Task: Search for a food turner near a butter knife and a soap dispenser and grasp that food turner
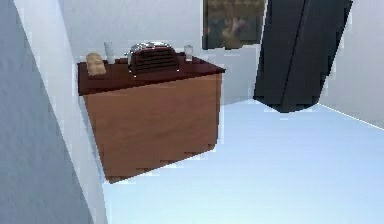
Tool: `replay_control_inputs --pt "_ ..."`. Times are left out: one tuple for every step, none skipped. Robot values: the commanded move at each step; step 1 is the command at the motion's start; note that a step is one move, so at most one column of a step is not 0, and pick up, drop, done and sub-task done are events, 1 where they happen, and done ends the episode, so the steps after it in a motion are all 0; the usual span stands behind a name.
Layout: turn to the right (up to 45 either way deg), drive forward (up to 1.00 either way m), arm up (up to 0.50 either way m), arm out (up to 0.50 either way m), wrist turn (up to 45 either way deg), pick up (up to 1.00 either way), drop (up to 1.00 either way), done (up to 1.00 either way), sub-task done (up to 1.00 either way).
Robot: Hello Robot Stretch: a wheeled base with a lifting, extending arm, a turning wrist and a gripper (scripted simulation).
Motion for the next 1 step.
replay_control_inputs --pt "0.0 0.2 0.0 0.0 0.0 0.0 0.0 0.0 0.0"
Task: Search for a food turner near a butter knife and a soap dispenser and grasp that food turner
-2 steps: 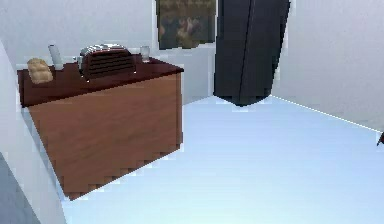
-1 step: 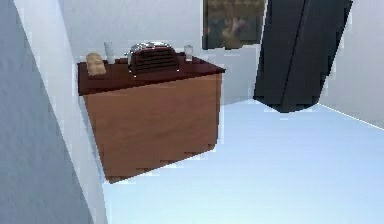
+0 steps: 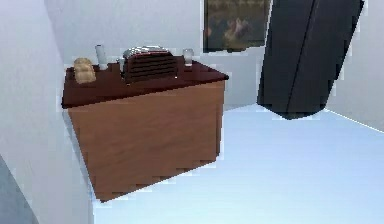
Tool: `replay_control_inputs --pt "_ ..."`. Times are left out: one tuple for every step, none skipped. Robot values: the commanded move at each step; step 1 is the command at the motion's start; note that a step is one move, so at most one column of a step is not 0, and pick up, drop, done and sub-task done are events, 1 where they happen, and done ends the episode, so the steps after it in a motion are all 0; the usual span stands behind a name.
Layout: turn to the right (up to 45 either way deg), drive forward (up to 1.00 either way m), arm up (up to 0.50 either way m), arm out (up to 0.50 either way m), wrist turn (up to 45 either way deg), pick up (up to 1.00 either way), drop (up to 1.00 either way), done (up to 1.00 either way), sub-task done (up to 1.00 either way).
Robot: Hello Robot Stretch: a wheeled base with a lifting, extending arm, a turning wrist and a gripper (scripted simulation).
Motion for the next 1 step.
replay_control_inputs --pt "45.0 0.0 0.0 0.0 0.0 0.0 0.0 0.0 0.0"
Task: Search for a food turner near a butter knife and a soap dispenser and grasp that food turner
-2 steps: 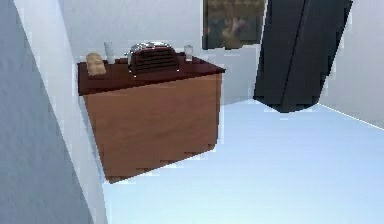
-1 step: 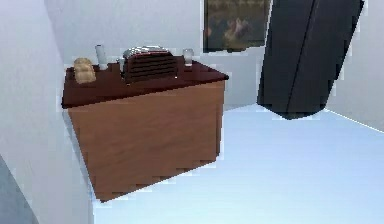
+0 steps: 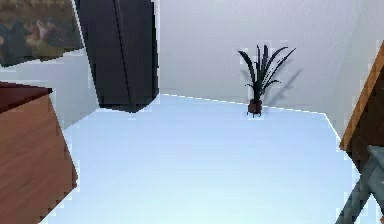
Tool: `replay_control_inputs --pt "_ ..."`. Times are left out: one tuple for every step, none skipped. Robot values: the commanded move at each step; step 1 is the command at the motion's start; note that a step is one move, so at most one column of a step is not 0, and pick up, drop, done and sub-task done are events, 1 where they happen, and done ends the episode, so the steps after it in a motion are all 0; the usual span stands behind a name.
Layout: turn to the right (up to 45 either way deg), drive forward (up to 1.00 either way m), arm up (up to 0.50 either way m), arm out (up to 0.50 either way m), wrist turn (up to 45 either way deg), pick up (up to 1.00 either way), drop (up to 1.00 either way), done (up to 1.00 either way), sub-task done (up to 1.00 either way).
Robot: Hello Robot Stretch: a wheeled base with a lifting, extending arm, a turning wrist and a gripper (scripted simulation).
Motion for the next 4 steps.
replay_control_inputs --pt "0.0 0.05 0.0 0.0 0.0 0.0 0.0 0.0 0.0" --pt "45.0 0.0 0.0 0.0 0.0 0.0 0.0 0.0 0.0" --pt "-45.0 0.0 0.0 0.0 0.0 0.0 0.0 0.0 0.0" --pt "-18.0 0.0 0.0 0.0 0.0 0.0 0.0 0.0 0.0"
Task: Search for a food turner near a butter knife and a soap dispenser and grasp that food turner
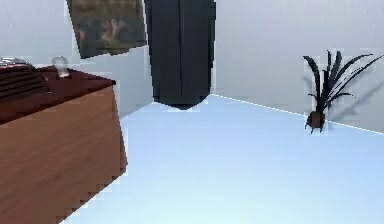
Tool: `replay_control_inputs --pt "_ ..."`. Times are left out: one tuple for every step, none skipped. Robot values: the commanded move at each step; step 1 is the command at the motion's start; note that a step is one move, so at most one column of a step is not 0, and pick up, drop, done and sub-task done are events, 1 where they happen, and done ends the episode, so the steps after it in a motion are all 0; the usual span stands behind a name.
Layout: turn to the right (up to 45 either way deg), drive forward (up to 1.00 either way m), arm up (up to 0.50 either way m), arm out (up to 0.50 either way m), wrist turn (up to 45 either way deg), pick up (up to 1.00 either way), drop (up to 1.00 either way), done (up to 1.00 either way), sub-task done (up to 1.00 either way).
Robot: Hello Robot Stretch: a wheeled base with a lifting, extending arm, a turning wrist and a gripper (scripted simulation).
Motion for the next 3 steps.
replay_control_inputs --pt "-3.0 0.0 0.0 0.0 0.0 0.0 0.0 0.0 0.0" --pt "45.0 0.0 0.0 0.0 0.0 0.0 0.0 0.0 0.0" --pt "6.0 0.0 0.0 0.0 0.0 0.0 0.0 0.0 0.0"
